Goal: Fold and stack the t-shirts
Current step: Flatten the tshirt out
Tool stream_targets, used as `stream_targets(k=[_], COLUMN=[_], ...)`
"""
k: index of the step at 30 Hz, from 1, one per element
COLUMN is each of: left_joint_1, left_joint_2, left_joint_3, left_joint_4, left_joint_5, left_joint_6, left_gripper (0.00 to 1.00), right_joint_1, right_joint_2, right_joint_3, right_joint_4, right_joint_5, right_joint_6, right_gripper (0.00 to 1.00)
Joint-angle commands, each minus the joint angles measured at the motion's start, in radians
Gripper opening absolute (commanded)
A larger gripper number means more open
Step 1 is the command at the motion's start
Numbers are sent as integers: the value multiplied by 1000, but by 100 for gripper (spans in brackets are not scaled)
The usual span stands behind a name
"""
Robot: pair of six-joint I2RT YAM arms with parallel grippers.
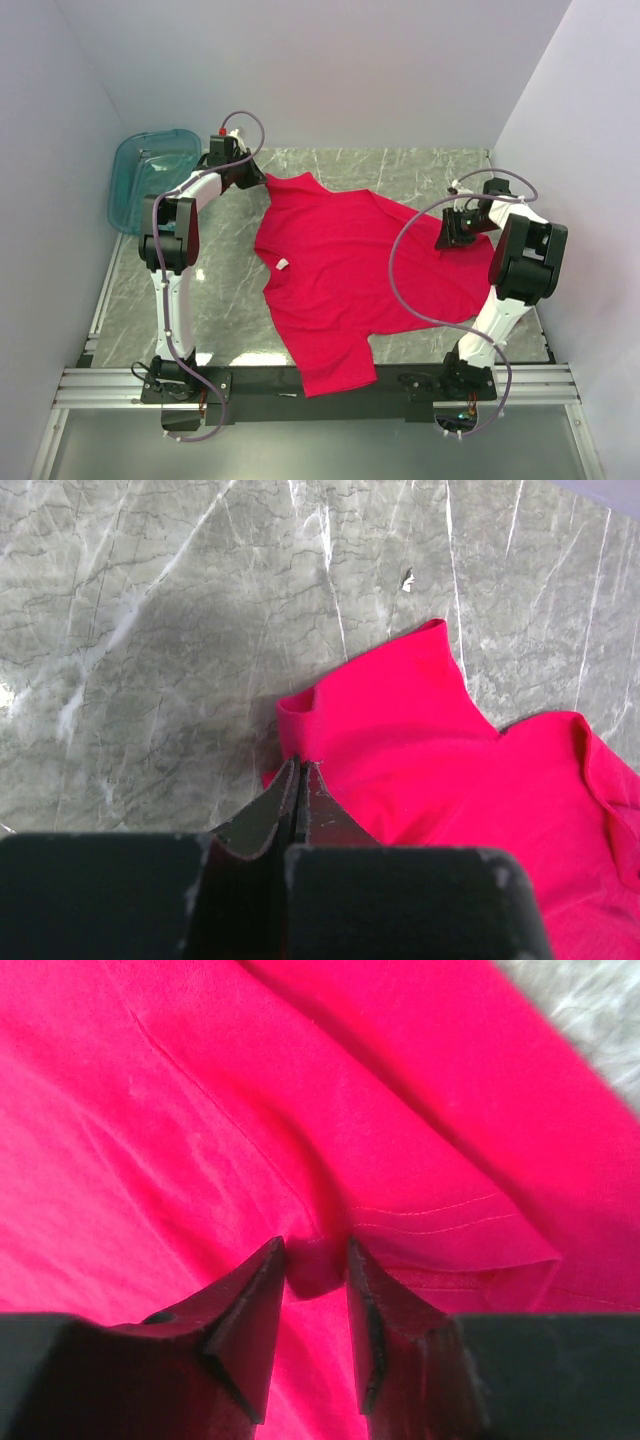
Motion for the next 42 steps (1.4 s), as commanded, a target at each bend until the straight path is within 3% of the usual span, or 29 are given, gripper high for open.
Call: stream_targets(k=[1, 4, 5, 12, 17, 23, 27, 30, 35, 42], left_joint_1=[6, 6, 4, 16, 38, 59, 61, 61, 61, 61], left_joint_2=[-62, -62, -62, -134, -330, -657, -858, -1006, -1178, -1244], left_joint_3=[13, 15, 18, -13, -131, -254, -240, -197, -65, 76], left_joint_4=[35, 33, 29, 58, 136, 228, 231, 217, 149, 79], left_joint_5=[24, 21, 21, 8, -34, -120, -183, -241, -351, -413], left_joint_6=[-10, -7, -7, -2, -7, -16, -7, -1, 24, 56], left_gripper=[0, 0, 1, 0, 0, 0, 0, 0, 0, 0], right_joint_1=[-2, -2, -2, 33, 81, 87, 85, 87, 87, 85], right_joint_2=[7, -24, -42, -315, -571, -655, -604, -601, -795, -865], right_joint_3=[34, 39, 42, 2, 75, 535, 1005, 1193, 1076, 1099], right_joint_4=[-25, -20, -22, -9, -60, -144, -246, -270, -89, -49], right_joint_5=[-25, -30, -30, 24, 154, 300, 341, 364, 397, 414], right_joint_6=[-11, -8, -4, -1, -5, -11, 5, 44, 99, 131], right_gripper=[30, 4, 0, 0, 0, 0, 0, 0, 0, 0])
